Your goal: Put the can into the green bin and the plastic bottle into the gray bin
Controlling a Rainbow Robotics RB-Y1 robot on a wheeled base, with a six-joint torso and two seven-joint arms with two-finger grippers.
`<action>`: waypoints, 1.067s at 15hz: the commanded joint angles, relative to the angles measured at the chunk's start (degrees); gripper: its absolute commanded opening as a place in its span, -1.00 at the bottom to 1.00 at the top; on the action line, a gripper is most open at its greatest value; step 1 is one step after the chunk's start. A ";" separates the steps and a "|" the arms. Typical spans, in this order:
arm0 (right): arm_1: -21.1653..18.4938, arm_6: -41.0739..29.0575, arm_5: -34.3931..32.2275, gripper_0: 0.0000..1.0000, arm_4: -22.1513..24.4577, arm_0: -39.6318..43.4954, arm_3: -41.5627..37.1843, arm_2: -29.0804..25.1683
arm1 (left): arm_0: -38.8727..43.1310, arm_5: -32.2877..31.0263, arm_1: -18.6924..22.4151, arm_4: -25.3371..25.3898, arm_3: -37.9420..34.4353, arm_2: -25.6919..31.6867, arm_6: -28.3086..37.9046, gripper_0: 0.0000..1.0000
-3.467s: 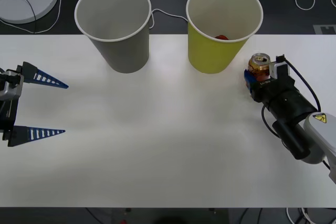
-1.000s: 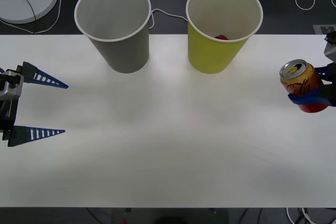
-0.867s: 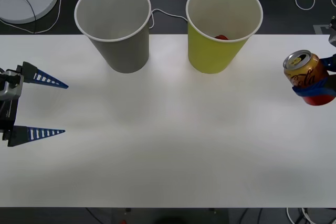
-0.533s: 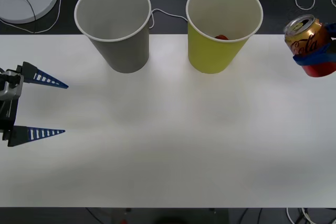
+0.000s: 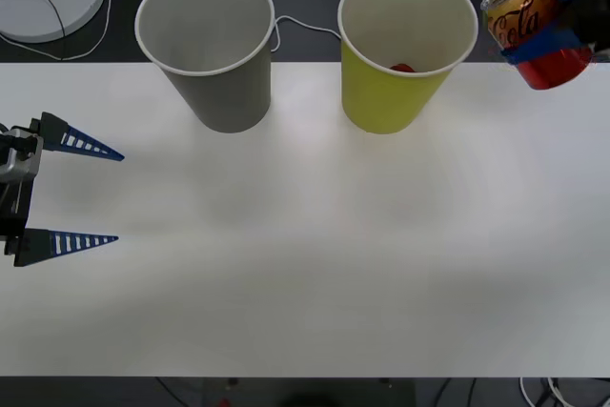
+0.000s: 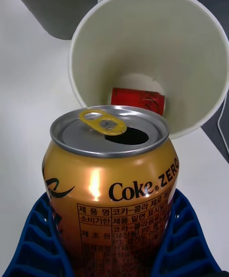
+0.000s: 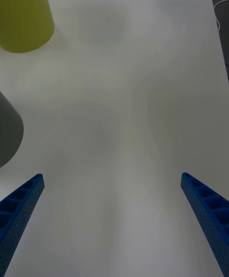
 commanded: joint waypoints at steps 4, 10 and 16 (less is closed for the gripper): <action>5.87 0.95 0.02 -1.00 3.75 -19.44 21.28 15.39 | 0.00 0.00 0.00 0.00 0.00 0.00 0.00 1.00; 16.32 1.04 0.02 -1.00 15.09 -28.05 34.55 19.97 | 0.00 0.00 0.00 0.00 0.00 0.00 0.00 1.00; 20.02 0.69 0.02 -0.93 18.16 -29.11 36.04 21.02 | 0.00 0.00 0.00 0.00 0.00 0.00 0.00 1.00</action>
